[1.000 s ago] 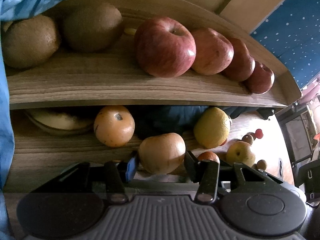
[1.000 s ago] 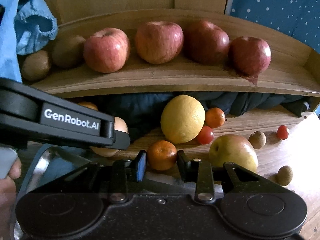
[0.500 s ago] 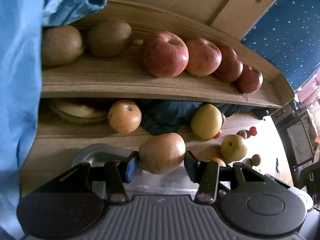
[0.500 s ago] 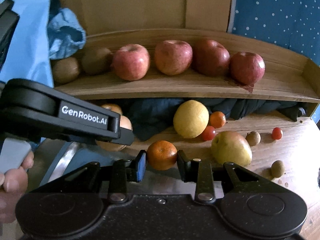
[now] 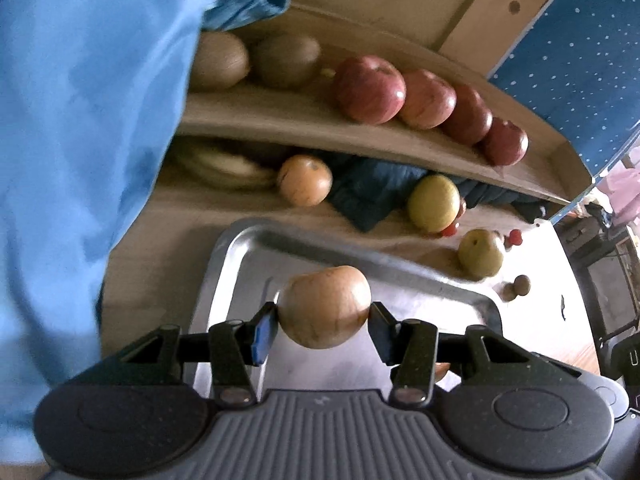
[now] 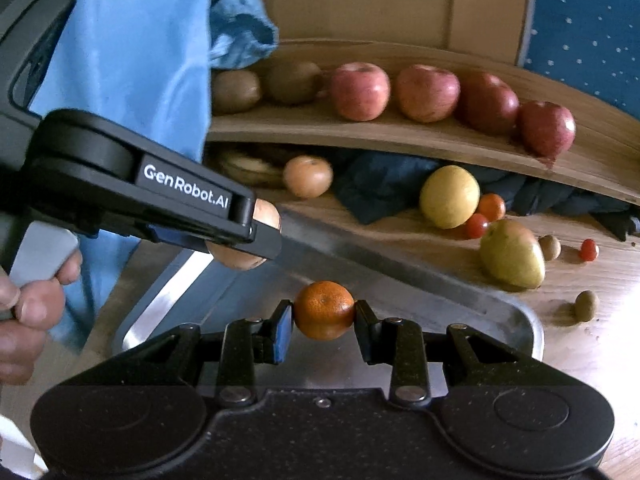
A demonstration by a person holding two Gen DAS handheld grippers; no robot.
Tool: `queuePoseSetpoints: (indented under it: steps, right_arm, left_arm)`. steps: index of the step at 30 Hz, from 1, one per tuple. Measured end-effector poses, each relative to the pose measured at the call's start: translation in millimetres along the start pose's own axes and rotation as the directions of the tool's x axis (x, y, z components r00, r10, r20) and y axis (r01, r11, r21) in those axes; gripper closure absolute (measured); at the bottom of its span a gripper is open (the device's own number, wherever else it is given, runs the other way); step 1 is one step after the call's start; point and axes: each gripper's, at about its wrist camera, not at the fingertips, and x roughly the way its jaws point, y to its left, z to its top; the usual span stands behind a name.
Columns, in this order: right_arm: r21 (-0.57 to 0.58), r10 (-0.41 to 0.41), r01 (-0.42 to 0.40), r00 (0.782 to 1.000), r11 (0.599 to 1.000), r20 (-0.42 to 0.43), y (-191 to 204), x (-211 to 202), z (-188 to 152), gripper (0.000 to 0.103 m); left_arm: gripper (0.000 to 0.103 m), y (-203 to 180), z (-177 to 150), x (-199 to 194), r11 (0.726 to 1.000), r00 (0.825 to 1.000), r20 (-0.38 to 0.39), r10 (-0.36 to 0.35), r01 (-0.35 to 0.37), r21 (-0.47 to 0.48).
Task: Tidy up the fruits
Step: 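Carry both fruits onto the tray and open both grippers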
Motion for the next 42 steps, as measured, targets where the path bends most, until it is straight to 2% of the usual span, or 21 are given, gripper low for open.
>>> queuePoseSetpoints:
  steps: [14,25,42]
  right_arm:
    - [-0.073,0.074,-0.079,0.995,0.994,-0.061,23,-10,-36,0.068]
    - [-0.08,0.078,-0.087,0.992,0.993,-0.103,24,-12,-45,0.068]
    - [-0.046,0.071,-0.078,0.986,0.996,-0.15,19,-11,-52,0.068]
  left_arm:
    - [0.05,14,-51,-18,0.997,0.998,-0.029,0.059,-0.06,-0.046]
    - [0.049,7,-63,-16,0.995,0.993,-0.063,0.099,-0.101,-0.025]
    - [0.049,11,-75,-17,0.992,0.99,-0.082,0.113,-0.116,-0.04]
